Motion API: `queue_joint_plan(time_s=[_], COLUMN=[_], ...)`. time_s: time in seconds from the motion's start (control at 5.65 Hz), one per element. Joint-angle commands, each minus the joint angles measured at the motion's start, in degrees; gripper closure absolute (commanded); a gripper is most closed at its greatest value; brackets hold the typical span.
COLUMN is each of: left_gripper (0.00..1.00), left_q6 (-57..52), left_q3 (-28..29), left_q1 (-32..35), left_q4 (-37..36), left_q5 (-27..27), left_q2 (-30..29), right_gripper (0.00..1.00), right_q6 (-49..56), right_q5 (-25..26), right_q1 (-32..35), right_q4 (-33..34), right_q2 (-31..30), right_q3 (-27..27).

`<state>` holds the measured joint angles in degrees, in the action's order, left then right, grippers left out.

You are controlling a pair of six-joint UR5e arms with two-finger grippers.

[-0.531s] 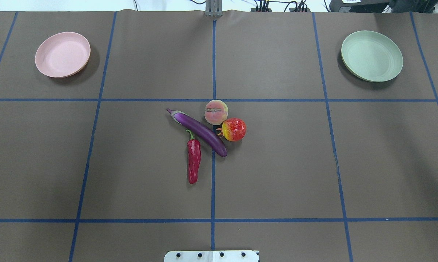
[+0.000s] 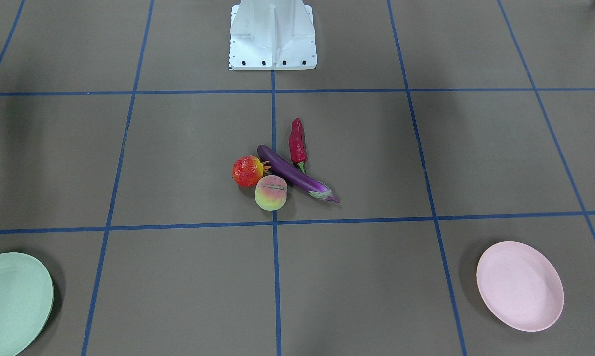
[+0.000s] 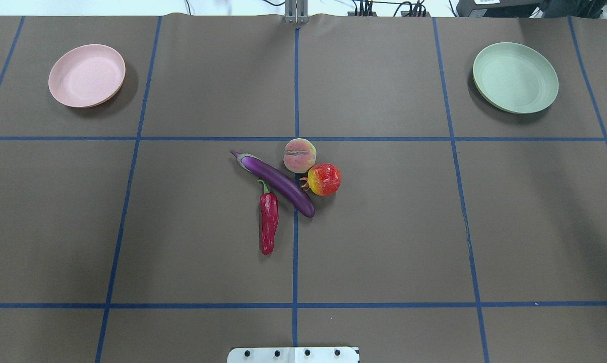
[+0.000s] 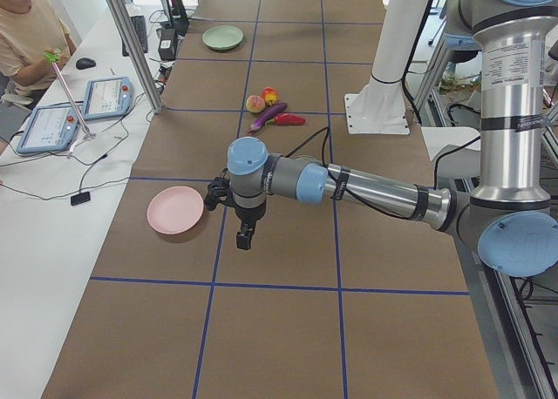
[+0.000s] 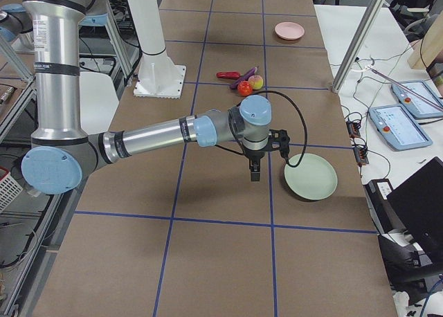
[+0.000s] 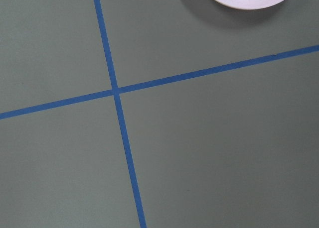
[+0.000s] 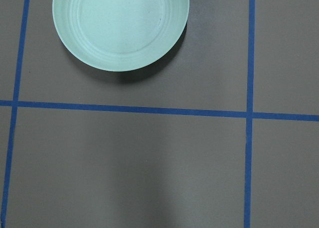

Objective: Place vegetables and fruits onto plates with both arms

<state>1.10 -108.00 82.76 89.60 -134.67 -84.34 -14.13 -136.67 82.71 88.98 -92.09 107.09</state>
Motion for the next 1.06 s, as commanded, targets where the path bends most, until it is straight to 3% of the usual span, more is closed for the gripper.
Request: queue_joint_plan(time_s=[0.0, 0.18, 0.35, 0.53, 0.88], left_gripper=[0.00, 0.00, 0.00, 0.00, 0.00], left_q6=[0.0, 0.3, 6.9, 14.7, 27.9], left_q3=[-1.2, -1.7, -1.9, -1.9, -2.5], left_q1=[-0.1, -0.8, -5.0, -11.5, -24.3], left_q4=[0.4, 2.8, 11.5, 15.6, 15.2], left_q5=[-3.2, -6.0, -5.9, -5.3, -2.0], left_q2=[0.8, 0.6, 0.1, -2.1, -11.1], right_gripper=[0.00, 0.00, 0.00, 0.00, 0.00], right_q6=[-0.8, -0.8, -0.7, -0.7, -0.3], right_q5=[-3.0, -4.0, -4.5, -4.3, -4.4], right_q1=[0.0, 0.0, -0.3, -0.3, -0.4], right_q4=[-0.2, -0.2, -0.3, -0.3, -0.3], right_q2=[-2.3, -2.4, -2.3, -2.1, -2.3], right_q3=[2.5, 2.5, 2.5, 2.6, 2.7])
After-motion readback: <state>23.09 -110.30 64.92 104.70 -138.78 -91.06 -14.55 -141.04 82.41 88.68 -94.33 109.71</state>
